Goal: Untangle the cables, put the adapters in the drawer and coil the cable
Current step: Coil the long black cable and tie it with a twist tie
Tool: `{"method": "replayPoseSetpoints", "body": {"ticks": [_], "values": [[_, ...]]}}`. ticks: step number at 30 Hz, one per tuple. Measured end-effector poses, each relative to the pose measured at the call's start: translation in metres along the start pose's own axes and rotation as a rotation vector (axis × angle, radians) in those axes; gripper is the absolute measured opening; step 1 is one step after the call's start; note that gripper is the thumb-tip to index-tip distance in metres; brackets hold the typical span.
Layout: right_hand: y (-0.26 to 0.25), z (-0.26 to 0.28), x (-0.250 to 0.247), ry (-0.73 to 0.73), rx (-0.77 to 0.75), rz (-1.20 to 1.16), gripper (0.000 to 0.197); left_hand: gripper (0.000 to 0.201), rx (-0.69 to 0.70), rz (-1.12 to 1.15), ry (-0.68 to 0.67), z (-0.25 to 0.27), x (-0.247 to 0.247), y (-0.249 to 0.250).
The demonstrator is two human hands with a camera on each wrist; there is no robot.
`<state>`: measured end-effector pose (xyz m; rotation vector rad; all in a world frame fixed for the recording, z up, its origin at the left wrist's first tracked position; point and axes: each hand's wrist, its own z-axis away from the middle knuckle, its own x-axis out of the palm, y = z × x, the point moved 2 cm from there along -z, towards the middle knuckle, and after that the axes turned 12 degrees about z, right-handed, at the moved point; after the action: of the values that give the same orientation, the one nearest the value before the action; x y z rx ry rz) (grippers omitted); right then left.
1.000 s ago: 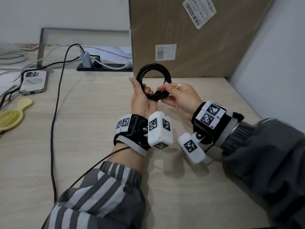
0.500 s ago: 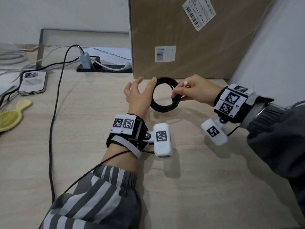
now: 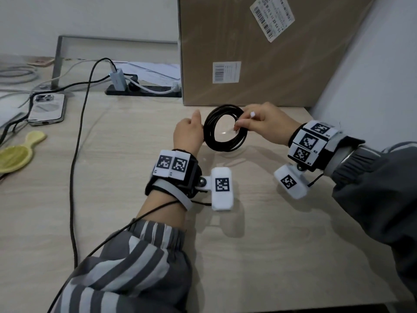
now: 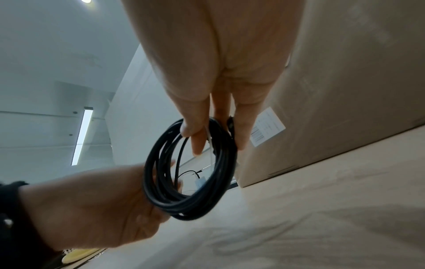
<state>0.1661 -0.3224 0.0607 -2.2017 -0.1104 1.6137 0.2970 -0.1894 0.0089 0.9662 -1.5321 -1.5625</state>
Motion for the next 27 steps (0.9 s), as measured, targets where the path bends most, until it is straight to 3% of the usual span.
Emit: {"method": "replayPoseSetpoints", "body": {"ticks": [5,7,14,16,19,22,27], "values": [[-0.006,0.005,-0.013,0.071,-0.039,-0.078,0.018,0.060,-0.365,-0.061,-0.220,0.013,-0.007,-0.010],[-0.009,0.008,-0.017,0.074,-0.048,-0.101,0.018,0.065,-0.457,0.054,-0.290,0.017,-0.003,-0.011],[-0.008,0.026,-0.022,-0.037,0.037,-0.316,0.017,0.041,-0.692,0.563,-0.381,0.022,0.000,-0.006],[-0.008,0.029,-0.020,-0.138,0.037,-0.305,0.018,0.029,-0.670,0.594,-0.388,0.024,-0.002,0.000],[-0.005,0.031,-0.013,-0.264,0.052,-0.247,0.021,0.017,-0.497,0.537,-0.331,0.024,-0.002,0.009],[0.004,0.029,-0.003,-0.341,0.110,-0.241,0.024,0.012,-0.281,0.463,-0.345,0.018,-0.001,0.017],[0.009,0.027,0.008,-0.428,0.149,-0.227,0.025,0.015,-0.151,0.407,-0.378,0.020,-0.002,0.020]]}}
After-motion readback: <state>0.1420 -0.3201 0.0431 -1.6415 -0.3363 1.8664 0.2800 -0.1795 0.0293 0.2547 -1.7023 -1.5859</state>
